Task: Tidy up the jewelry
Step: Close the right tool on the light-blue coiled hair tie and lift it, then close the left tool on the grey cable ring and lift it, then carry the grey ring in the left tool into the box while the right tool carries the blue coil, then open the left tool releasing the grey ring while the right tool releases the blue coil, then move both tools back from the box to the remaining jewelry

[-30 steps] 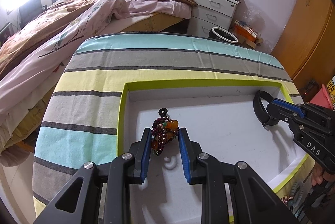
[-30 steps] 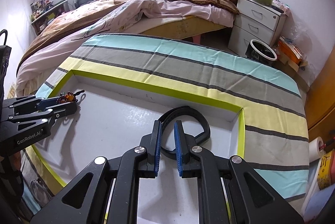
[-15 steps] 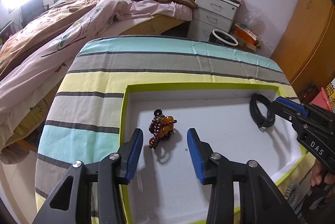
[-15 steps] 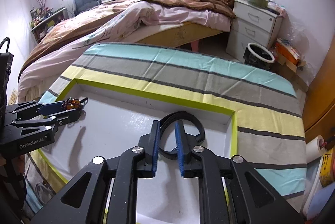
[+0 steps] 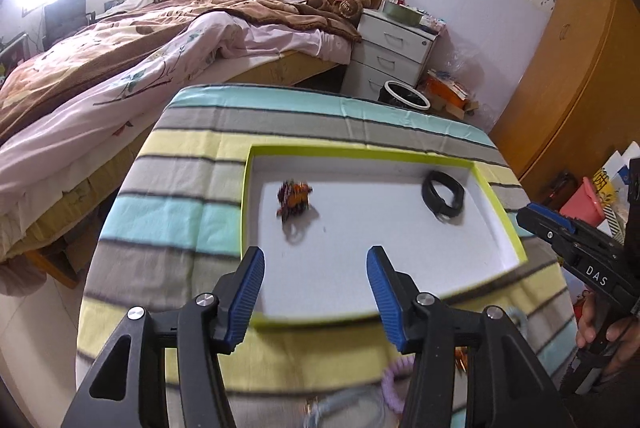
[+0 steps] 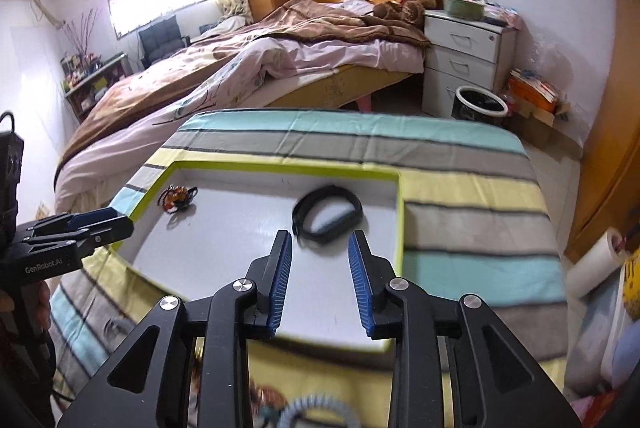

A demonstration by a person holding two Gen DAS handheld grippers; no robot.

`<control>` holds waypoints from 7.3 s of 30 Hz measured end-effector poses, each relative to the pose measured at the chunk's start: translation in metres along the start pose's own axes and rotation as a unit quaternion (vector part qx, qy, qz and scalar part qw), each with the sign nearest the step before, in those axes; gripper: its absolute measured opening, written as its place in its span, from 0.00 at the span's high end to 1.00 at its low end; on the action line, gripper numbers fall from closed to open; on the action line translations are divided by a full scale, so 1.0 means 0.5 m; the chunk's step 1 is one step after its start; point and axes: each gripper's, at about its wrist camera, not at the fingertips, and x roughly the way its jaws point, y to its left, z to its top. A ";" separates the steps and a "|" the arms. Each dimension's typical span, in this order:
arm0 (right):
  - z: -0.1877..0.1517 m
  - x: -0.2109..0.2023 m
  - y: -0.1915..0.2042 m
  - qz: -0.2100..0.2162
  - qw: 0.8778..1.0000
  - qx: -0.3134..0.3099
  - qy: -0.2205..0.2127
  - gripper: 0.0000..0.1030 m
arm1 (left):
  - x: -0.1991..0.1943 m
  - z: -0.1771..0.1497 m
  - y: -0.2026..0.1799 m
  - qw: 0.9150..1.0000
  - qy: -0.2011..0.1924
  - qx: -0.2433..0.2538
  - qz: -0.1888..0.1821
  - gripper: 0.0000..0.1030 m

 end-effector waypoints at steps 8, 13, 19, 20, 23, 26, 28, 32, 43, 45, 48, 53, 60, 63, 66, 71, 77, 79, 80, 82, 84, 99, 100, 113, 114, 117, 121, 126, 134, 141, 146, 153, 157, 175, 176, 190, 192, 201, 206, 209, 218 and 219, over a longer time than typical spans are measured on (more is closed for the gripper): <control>-0.090 -0.048 -0.010 -0.011 1.000 0.013 0.011 0.54 | -0.050 -0.076 0.012 1.000 -0.002 -0.012 0.007 0.49; -0.128 -0.054 -0.023 -0.023 0.999 0.025 0.024 0.54 | -0.058 -0.117 0.022 1.000 0.006 -0.023 -0.004 0.49; -0.170 -0.041 -0.028 -0.036 0.998 0.021 0.055 0.54 | -0.067 -0.159 0.037 0.999 0.014 -0.033 -0.002 0.45; -0.173 -0.037 -0.031 -0.035 0.997 0.020 0.062 0.54 | -0.069 -0.163 0.039 0.999 0.015 -0.035 -0.001 0.40; -0.182 -0.028 -0.031 -0.041 0.997 0.016 0.070 0.54 | -0.070 -0.177 0.038 0.999 0.024 -0.038 -0.008 0.39; -0.186 -0.020 -0.033 -0.046 0.996 0.018 0.076 0.54 | -0.070 -0.188 0.033 0.999 0.034 -0.029 0.000 0.39; -0.187 -0.016 -0.032 -0.051 0.996 0.017 0.077 0.54 | -0.071 -0.194 0.034 0.999 0.035 -0.031 -0.001 0.39; -0.188 -0.014 -0.026 -0.060 0.995 0.007 0.076 0.54 | -0.067 -0.201 0.035 0.999 0.041 -0.030 0.010 0.39; -0.196 -0.025 -0.016 -0.069 0.995 0.000 0.069 0.90 | -0.042 -0.190 0.020 0.998 0.054 -0.015 0.020 0.39; -0.195 -0.032 -0.020 -0.070 0.996 0.007 0.062 0.90 | -0.036 -0.187 0.015 0.998 0.054 -0.005 0.032 0.39; -0.189 -0.049 -0.034 -0.076 0.996 0.025 0.043 0.90 | -0.032 -0.182 0.010 0.998 0.048 0.003 0.041 0.39; -0.184 -0.071 -0.048 -0.072 0.996 0.045 0.023 0.91 | -0.016 -0.177 -0.001 0.997 0.051 0.024 0.061 0.41; -0.179 -0.076 -0.047 -0.061 0.997 0.049 0.017 0.90 | -0.004 -0.172 -0.013 0.994 0.049 0.054 0.081 0.54; -0.179 -0.076 -0.044 -0.057 0.997 0.050 0.015 0.90 | -0.001 -0.169 -0.014 0.994 0.046 0.058 0.080 0.60; -0.178 -0.076 -0.042 -0.055 0.997 0.049 0.014 0.90 | -0.001 -0.169 -0.020 0.994 0.045 0.065 0.073 0.64; -0.178 -0.077 -0.039 -0.054 0.997 0.051 0.012 0.90 | 0.000 -0.168 -0.027 0.994 0.045 0.072 0.064 0.80; -0.176 -0.077 -0.038 -0.052 0.997 0.050 0.013 0.90 | -0.002 -0.168 -0.023 0.996 0.041 0.061 0.057 0.83; -0.175 -0.079 -0.037 -0.053 0.997 0.050 0.012 0.90 | -0.004 -0.168 -0.021 0.996 0.040 0.058 0.055 0.83; -0.174 -0.080 -0.037 -0.052 0.997 0.050 0.011 0.90 | -0.005 -0.167 -0.020 0.996 0.038 0.056 0.055 0.83; -0.173 -0.081 -0.035 -0.050 0.997 0.051 0.008 0.90 | -0.009 -0.167 -0.019 0.997 0.036 0.054 0.052 0.83; -0.172 -0.084 -0.032 -0.050 0.997 0.050 0.006 0.90 | -0.017 -0.166 -0.019 0.997 0.030 0.052 0.052 0.83; -0.146 -0.111 -0.004 -0.039 0.998 0.041 -0.015 0.90 | -0.076 -0.130 -0.028 0.998 -0.006 0.048 0.043 0.83; -0.142 -0.112 -0.003 -0.038 0.998 0.042 -0.017 0.90 | -0.077 -0.126 -0.030 0.998 -0.008 0.050 0.043 0.83; -0.053 -0.057 0.031 -0.021 1.000 0.018 -0.014 0.90 | -0.047 -0.037 -0.046 0.998 -0.023 0.051 0.024 0.83; -0.047 -0.051 0.036 -0.022 1.000 0.013 -0.013 0.90 | -0.040 -0.031 -0.045 0.998 -0.020 0.050 0.026 0.83; -0.024 -0.027 0.040 -0.019 1.000 0.005 -0.007 0.90 | -0.020 -0.011 -0.044 0.999 -0.017 0.046 0.020 0.83; 0.013 0.015 0.044 -0.017 1.000 -0.003 0.006 0.90 | 0.010 0.010 -0.046 0.998 -0.010 0.054 0.028 0.83; 0.043 0.070 0.052 -0.010 1.000 -0.015 0.022 0.90 | 0.049 0.026 -0.040 0.998 0.000 0.050 0.031 0.83; 0.063 0.149 0.058 -0.008 0.998 -0.024 0.052 0.90 | 0.109 0.042 -0.020 0.998 0.022 0.044 0.041 0.83; 0.068 0.191 0.074 -0.002 0.997 -0.040 0.068 0.90 | 0.139 0.046 -0.003 0.997 0.035 0.040 0.052 0.83; 0.071 0.211 0.084 0.001 0.996 -0.050 0.076 0.90 | 0.146 0.047 0.005 0.997 0.037 0.038 0.061 0.83; 0.069 0.223 0.089 -0.005 0.995 -0.064 0.081 0.90 | 0.150 0.045 0.009 0.997 0.041 0.033 0.057 0.83; 0.066 0.230 0.088 -0.008 0.994 -0.068 0.085 0.90 | 0.150 0.044 0.004 0.996 0.039 0.039 0.063 0.83; 0.065 0.220 0.094 0.002 0.995 -0.072 0.074 0.77 | 0.132 0.039 -0.007 0.997 0.033 0.037 0.055 0.66; 0.065 0.216 0.095 0.003 0.995 -0.071 0.072 0.75 | 0.129 0.038 -0.009 0.997 0.031 0.037 0.055 0.65; 0.038 0.102 0.104 0.014 0.999 -0.045 0.022 0.70 | 0.028 -0.010 -0.042 0.997 -0.002 0.038 0.060 0.59; 0.028 0.084 0.106 0.013 0.999 -0.043 0.018 0.70 | 0.014 -0.021 -0.047 0.997 -0.005 0.041 0.063 0.59; -0.028 0.016 0.108 0.000 0.999 -0.037 0.000 0.70 | -0.050 -0.066 -0.062 0.994 -0.034 0.046 0.093 0.59; -0.062 -0.015 0.099 -0.006 1.000 -0.022 -0.004 0.70 | -0.077 -0.093 -0.067 0.993 -0.043 0.045 0.099 0.59; -0.083 -0.032 0.086 -0.008 1.000 -0.009 -0.005 0.70 | -0.083 -0.103 -0.071 0.993 -0.042 0.047 0.098 0.59; -0.140 -0.066 0.037 -0.031 0.999 0.031 0.005 0.67 | -0.087 -0.141 -0.067 0.996 -0.032 0.038 0.069 0.59; -0.144 -0.068 0.031 -0.033 0.999 0.035 0.006 0.61 | -0.086 -0.144 -0.066 0.997 -0.029 0.035 0.062 0.59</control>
